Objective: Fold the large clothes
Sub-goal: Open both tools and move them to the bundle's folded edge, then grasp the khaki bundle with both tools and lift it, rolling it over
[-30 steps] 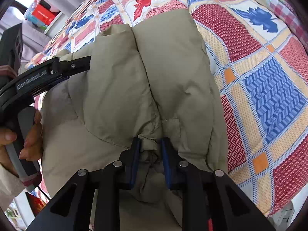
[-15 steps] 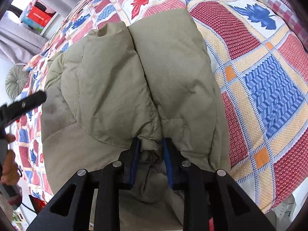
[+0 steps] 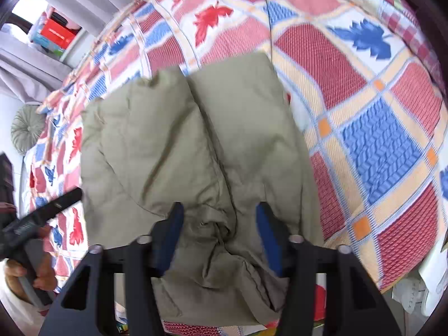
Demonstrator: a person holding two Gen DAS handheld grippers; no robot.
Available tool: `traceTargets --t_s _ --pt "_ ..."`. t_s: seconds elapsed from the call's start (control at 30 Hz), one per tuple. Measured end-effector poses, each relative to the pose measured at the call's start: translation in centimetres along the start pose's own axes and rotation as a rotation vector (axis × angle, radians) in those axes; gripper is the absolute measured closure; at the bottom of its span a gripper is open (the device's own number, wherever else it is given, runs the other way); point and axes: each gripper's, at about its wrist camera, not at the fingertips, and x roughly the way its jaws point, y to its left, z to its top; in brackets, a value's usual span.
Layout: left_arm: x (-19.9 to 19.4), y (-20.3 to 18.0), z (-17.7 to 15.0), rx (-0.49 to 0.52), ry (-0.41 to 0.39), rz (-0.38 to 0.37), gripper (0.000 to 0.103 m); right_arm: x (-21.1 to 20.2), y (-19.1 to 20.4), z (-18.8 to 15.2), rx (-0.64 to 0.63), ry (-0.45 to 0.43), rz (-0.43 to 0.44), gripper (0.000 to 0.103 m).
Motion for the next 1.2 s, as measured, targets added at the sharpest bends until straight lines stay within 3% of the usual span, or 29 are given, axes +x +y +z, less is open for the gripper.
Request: traceTargets --t_s 0.07,0.13,0.27,0.43,0.6,0.83,1.0,1.1,1.2 --pt "0.3 0.6 -0.2 -0.015 0.006 -0.012 0.000 -0.8 0.0 0.5 -0.009 -0.018 -0.005 0.038" --pt "0.8 1.3 -0.4 -0.039 0.024 -0.020 0.000 -1.4 -0.2 1.1 -0.011 -0.041 -0.005 0.025" --pt "1.5 2.4 -0.7 -0.101 0.044 -0.070 0.000 -1.7 -1.5 1.9 0.006 -0.064 -0.042 0.024" --pt "1.9 3.2 -0.5 -0.112 0.037 -0.137 0.000 -1.4 -3.8 2.1 0.084 -0.054 -0.004 0.023" --pt "2.6 4.6 -0.2 -0.171 0.036 -0.245 0.000 -0.8 -5.5 2.9 0.123 -0.073 0.086 0.017" --pt "4.8 5.1 -0.2 -0.211 0.068 -0.350 0.000 3.8 -7.7 4.7 0.176 0.060 0.234 0.015" --pt "5.6 4.8 -0.1 -0.222 0.073 -0.380 0.000 6.3 -8.8 5.1 0.248 0.095 0.377 0.014" --pt "5.7 4.7 0.0 -0.214 0.075 -0.386 0.000 6.9 -9.1 5.2 0.303 0.098 0.492 0.000" --pt "5.7 4.7 -0.2 -0.208 0.074 -0.393 0.000 6.4 -8.1 5.6 0.267 0.096 0.572 0.000"
